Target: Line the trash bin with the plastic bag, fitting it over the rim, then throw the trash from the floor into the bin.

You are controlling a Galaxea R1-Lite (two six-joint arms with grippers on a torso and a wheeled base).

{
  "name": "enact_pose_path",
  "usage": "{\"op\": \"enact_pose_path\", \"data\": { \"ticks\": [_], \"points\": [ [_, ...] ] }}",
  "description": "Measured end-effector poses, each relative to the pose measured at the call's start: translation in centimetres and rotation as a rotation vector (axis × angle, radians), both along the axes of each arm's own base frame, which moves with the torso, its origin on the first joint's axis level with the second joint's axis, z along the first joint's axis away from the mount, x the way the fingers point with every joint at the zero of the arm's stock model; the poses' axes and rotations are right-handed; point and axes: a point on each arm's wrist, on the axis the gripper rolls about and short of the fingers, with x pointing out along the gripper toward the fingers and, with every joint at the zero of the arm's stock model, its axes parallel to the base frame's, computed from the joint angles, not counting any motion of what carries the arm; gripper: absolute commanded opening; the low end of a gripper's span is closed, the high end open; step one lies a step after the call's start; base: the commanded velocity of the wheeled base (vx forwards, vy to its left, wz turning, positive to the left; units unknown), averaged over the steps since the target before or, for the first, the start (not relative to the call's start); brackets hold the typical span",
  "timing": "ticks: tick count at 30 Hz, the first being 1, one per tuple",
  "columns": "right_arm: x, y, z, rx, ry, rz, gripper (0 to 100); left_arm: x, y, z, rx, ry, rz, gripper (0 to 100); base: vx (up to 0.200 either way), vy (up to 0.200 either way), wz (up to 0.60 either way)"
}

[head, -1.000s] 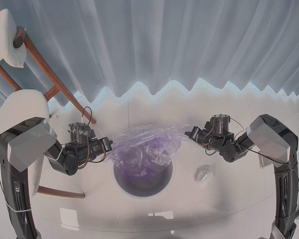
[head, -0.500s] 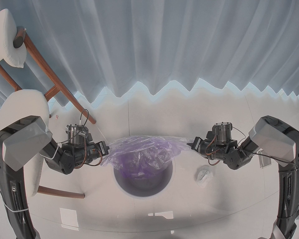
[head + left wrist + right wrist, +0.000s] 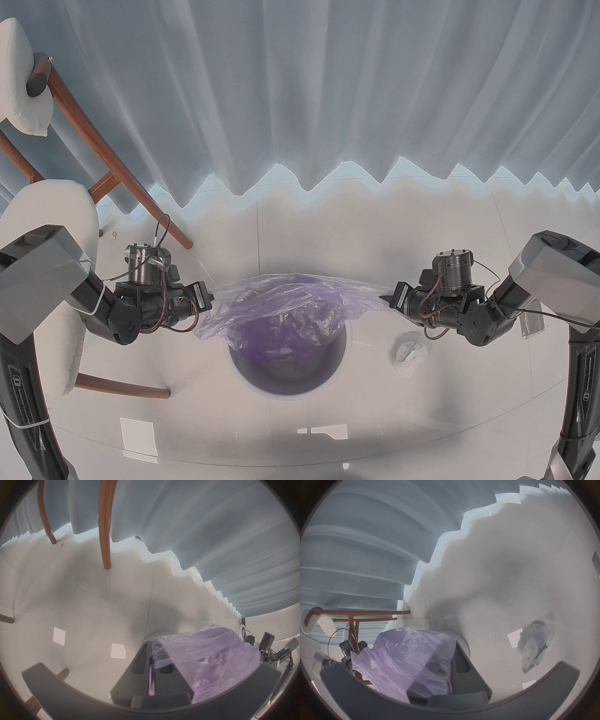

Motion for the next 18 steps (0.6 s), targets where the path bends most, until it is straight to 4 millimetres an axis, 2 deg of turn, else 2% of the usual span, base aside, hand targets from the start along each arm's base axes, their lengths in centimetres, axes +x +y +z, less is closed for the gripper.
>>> {"op": "enact_pose_path", "data": {
  "ticks": [14,15,18],
  "points": [
    [0.15,-0.32,0.68,0.023,-0.067,-0.016,0,0.47,0.01,-0.15,-0.005,-0.054,0.007,0,0.000,0.000,0.00],
    [0.13,-0.34,0.68,0.023,-0.066,-0.016,100,0.45,-0.01,-0.17,-0.006,-0.054,0.007,0,0.000,0.000,0.00],
    [-0.10,-0.46,0.78,0.024,-0.062,-0.018,100,0.35,-0.06,-0.26,-0.005,-0.050,0.005,0,0.000,0.000,0.00]
  ]
}}
